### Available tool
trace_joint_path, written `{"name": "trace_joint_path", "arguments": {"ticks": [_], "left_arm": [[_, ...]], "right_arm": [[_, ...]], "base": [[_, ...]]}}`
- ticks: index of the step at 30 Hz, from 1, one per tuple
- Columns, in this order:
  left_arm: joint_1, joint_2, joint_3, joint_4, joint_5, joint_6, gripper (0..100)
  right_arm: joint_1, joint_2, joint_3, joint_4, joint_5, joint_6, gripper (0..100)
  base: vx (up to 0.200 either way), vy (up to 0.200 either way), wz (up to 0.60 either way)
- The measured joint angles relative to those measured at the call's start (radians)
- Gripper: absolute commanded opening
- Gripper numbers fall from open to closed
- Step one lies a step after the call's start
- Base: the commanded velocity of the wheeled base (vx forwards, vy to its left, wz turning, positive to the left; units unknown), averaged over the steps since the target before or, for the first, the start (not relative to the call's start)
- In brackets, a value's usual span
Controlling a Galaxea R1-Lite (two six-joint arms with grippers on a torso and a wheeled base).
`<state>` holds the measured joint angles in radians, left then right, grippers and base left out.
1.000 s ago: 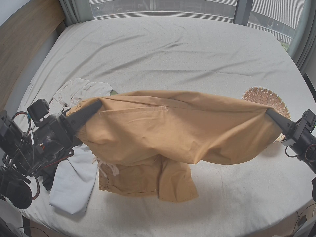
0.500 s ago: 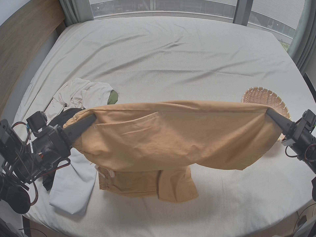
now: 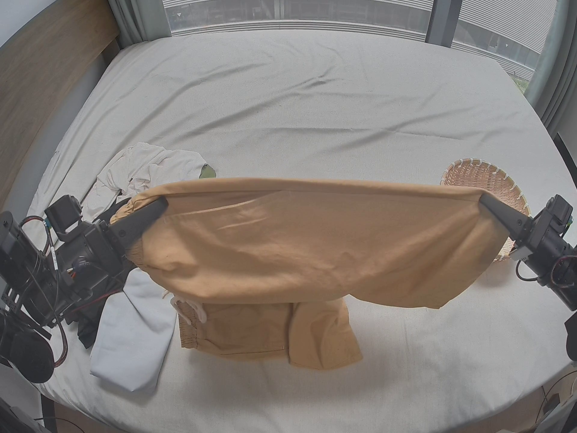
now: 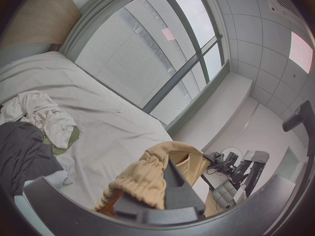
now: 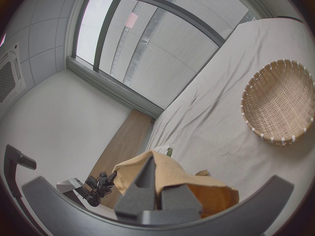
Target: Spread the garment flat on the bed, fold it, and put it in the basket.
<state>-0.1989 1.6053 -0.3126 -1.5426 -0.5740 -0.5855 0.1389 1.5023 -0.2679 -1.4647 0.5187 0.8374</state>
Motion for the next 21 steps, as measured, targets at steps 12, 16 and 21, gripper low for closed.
{"name": "trace_joint_path", "arguments": {"ticks": [12, 16, 21], "left_arm": [[-0.002, 0.108, -0.138, 0.0, 0.11, -0.005, 0], [-0.001, 0.155, -0.18, 0.001, 0.13, -0.006, 0], [-0.001, 0.212, -0.237, 0.001, 0.159, -0.006, 0]], "right_arm": [[-0.023, 0.169, -0.194, 0.006, 0.001, -0.01, 0], [-0.045, 0.218, -0.264, 0.02, 0.003, -0.01, 0], [-0.065, 0.255, -0.351, 0.082, 0.005, -0.011, 0]], "base": [[0.0, 0.0, 0.0], [0.0, 0.0, 0.0], [0.0, 0.0, 0.0]]}}
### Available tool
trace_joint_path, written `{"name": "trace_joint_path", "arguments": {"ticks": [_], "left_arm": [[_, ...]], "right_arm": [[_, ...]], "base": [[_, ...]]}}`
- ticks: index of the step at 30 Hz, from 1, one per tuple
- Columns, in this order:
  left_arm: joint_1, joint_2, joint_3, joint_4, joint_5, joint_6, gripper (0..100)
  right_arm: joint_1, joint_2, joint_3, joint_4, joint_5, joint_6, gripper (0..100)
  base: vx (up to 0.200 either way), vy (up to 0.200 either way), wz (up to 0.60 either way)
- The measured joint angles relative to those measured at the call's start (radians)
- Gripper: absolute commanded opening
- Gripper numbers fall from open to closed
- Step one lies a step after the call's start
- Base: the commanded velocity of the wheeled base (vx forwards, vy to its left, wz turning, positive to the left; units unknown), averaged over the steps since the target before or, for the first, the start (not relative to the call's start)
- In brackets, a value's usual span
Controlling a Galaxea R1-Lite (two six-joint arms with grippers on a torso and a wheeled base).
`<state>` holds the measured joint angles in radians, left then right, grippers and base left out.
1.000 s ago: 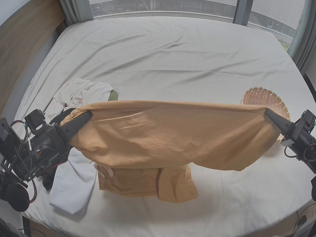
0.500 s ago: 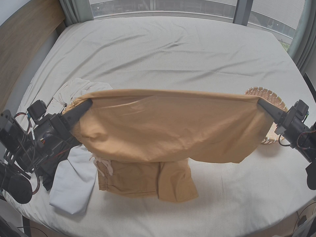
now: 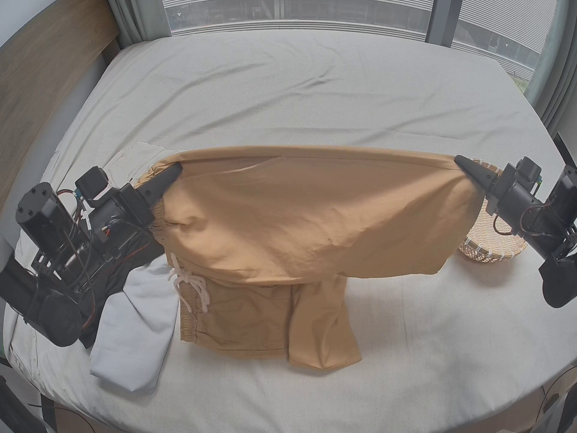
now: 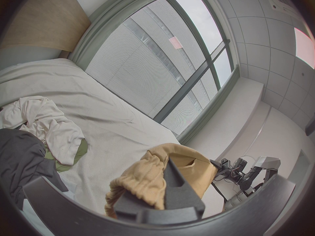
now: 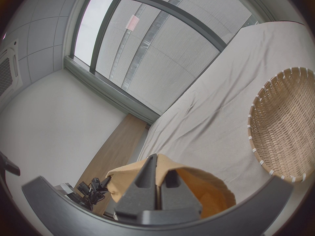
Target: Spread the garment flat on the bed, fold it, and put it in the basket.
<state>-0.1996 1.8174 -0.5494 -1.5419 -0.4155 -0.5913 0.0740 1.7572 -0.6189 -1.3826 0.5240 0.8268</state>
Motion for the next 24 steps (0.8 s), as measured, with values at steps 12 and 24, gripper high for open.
{"name": "trace_joint_path", "arguments": {"ticks": [12, 24], "left_arm": [[0.001, 0.104, -0.109, 0.0, 0.052, -0.001, 0], [0.0, 0.209, -0.248, 0.001, 0.086, -0.003, 0]], "right_arm": [[-0.004, 0.105, -0.132, 0.049, -0.002, -0.002, 0], [0.006, 0.239, -0.278, 0.05, -0.003, -0.002, 0]], "base": [[0.0, 0.0, 0.0], [0.0, 0.0, 0.0]]}}
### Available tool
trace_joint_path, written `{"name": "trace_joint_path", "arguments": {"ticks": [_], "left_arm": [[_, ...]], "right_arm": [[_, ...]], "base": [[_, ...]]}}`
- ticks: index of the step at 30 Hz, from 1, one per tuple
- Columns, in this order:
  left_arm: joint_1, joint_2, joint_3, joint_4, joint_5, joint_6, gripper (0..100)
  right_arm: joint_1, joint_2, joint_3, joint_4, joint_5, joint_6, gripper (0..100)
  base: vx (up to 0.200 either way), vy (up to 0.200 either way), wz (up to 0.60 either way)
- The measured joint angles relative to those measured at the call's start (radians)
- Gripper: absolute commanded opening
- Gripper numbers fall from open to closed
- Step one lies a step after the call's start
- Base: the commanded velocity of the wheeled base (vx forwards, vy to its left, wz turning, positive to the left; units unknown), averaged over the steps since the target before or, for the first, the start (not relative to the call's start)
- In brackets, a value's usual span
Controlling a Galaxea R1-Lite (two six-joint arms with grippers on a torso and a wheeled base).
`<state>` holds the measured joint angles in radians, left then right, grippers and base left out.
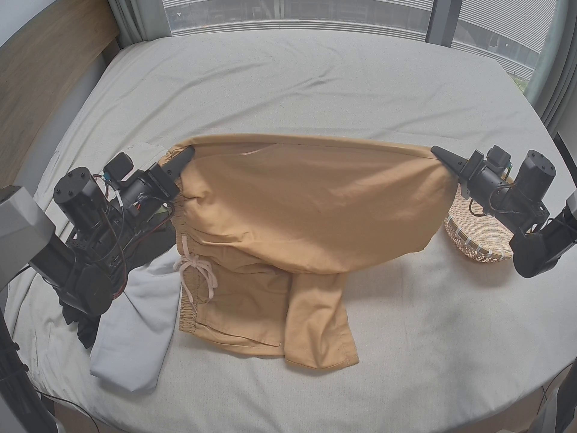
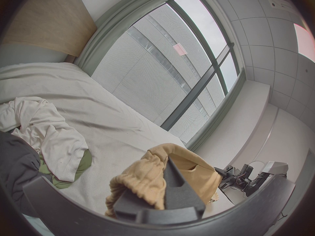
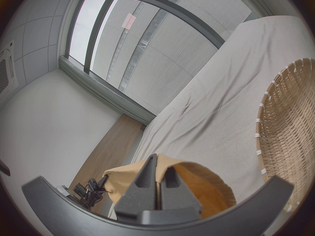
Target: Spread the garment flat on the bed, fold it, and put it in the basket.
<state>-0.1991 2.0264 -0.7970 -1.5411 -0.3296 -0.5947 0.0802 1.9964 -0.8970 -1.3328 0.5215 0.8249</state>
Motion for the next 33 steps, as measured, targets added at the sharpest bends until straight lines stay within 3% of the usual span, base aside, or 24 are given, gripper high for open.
{"name": "trace_joint_path", "arguments": {"ticks": [13, 14, 23, 33], "left_arm": [[0.001, 0.106, -0.13, 0.017, 0.003, 0.0, 0], [0.001, 0.114, -0.14, 0.02, 0.003, 0.0, 100], [0.014, 0.156, -0.191, 0.082, 0.001, -0.007, 100], [0.04, 0.16, -0.18, 0.173, 0.028, -0.008, 100]], "right_arm": [[0.005, 0.126, -0.14, -0.011, -0.002, 0.0, 0], [0.006, 0.137, -0.152, -0.012, -0.002, 0.0, 100], [0.003, 0.188, -0.212, -0.016, -0.007, -0.007, 100], [0.011, 0.146, 0.004, -0.095, -0.007, -0.084, 100]], "base": [[0.0, 0.0, 0.0], [0.0, 0.0, 0.0], [0.0, 0.0, 0.0], [0.0, 0.0, 0.0]]}}
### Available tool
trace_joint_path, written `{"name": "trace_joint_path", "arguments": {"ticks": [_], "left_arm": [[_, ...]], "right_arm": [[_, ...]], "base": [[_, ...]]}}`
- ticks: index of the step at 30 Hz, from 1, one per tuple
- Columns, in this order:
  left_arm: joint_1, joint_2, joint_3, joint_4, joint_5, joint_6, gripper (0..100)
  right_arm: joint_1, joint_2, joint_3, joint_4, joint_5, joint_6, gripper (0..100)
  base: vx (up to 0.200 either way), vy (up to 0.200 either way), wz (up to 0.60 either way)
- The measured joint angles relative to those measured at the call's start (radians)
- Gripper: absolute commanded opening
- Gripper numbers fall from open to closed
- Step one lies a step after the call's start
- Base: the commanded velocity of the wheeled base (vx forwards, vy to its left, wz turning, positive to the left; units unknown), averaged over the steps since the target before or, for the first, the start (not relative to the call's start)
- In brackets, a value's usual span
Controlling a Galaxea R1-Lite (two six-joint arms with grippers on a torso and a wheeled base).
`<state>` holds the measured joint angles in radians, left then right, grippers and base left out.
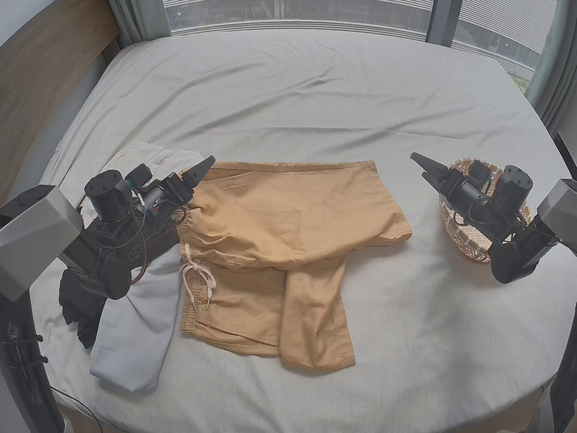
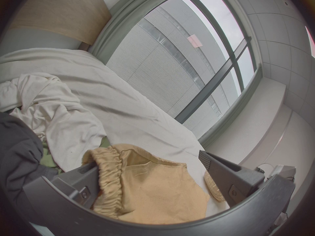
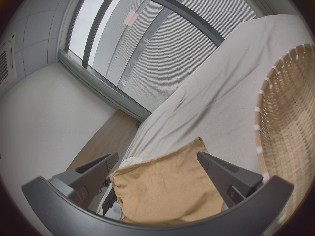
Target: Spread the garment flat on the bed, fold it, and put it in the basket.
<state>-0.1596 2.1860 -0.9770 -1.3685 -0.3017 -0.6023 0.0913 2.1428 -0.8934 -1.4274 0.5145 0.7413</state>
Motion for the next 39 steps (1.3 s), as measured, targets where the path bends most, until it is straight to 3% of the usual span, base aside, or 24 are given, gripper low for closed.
{"name": "trace_joint_path", "arguments": {"ticks": [6, 12, 24, 31, 39], "left_arm": [[0.02, -0.016, 0.031, 0.036, 0.034, 0.001, 100], [0.027, -0.079, 0.192, 0.007, 0.039, 0.008, 100], [0.011, -0.19, 0.523, -0.173, -0.001, 0.029, 100], [-0.032, -0.222, 0.561, -0.181, -0.02, 0.063, 100], [-0.114, -0.228, 0.567, -0.181, -0.021, 0.069, 100]], "right_arm": [[0.016, -0.027, 0.205, -0.079, 0.0, -0.05, 100], [0.059, -0.041, 0.337, -0.104, 0.003, -0.084, 100], [0.221, 0.023, 0.389, -0.114, -0.005, -0.126, 100], [0.249, 0.113, 0.39, -0.115, -0.009, -0.222, 100], [0.275, 0.185, 0.357, -0.116, -0.01, -0.269, 100]], "base": [[0.0, 0.0, 0.0], [0.0, 0.0, 0.0], [0.0, 0.0, 0.0], [0.0, 0.0, 0.0], [0.0, 0.0, 0.0]]}}
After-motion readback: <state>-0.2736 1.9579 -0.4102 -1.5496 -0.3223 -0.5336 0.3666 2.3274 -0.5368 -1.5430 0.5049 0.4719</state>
